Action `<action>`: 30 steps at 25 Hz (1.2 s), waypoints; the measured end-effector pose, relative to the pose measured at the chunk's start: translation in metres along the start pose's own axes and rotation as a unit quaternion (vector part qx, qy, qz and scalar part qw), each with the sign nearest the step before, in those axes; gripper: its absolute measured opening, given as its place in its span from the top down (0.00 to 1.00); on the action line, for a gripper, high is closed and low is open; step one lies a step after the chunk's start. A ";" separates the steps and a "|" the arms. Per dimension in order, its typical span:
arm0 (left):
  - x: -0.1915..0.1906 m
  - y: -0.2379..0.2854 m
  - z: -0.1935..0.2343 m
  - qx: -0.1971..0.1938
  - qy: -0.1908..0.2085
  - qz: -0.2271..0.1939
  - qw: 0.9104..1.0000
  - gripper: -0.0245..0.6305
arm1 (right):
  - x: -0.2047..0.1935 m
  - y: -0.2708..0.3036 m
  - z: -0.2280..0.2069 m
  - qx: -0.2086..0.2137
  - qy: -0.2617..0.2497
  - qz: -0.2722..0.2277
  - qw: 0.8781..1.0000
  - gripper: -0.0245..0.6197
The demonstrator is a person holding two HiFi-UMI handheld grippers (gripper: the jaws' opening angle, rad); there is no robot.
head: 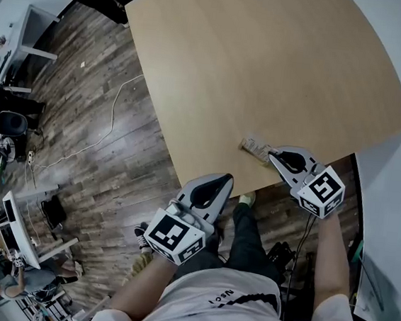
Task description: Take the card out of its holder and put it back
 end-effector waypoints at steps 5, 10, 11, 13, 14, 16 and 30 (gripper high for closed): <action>0.000 0.001 0.000 0.001 0.000 0.001 1.000 0.94 | -0.009 0.002 0.000 0.003 -0.009 0.013 1.000 0.92; -0.004 -0.002 0.000 0.003 -0.001 0.000 1.000 0.94 | -0.021 0.008 0.004 0.000 -0.029 0.034 0.999 0.92; -0.004 -0.003 0.000 0.003 -0.001 0.000 1.000 0.94 | -0.023 0.009 0.005 0.000 -0.030 0.038 0.999 0.92; -0.005 -0.005 -0.002 0.003 -0.002 -0.001 1.000 0.94 | -0.028 0.010 0.007 0.002 -0.037 0.052 0.998 0.92; -0.005 -0.006 -0.003 0.003 -0.002 -0.001 1.000 0.94 | -0.031 0.011 0.008 0.004 -0.040 0.060 0.997 0.92; -0.006 -0.007 -0.003 0.004 -0.002 -0.003 1.000 0.94 | -0.035 0.013 0.010 0.005 -0.039 0.067 0.997 0.92; -0.003 -0.016 -0.021 -0.025 0.022 -0.017 0.999 0.94 | -0.002 -0.039 0.010 -0.104 -0.038 0.035 0.993 0.89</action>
Point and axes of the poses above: the fingertips, and each gripper's own axes: y forward along the fingers, z to its left, x out of its top, the point moved 8 cm from there along -y, backward along the fingers, and after that the axes turned 12 degrees about -x, right-handed, at the moved point
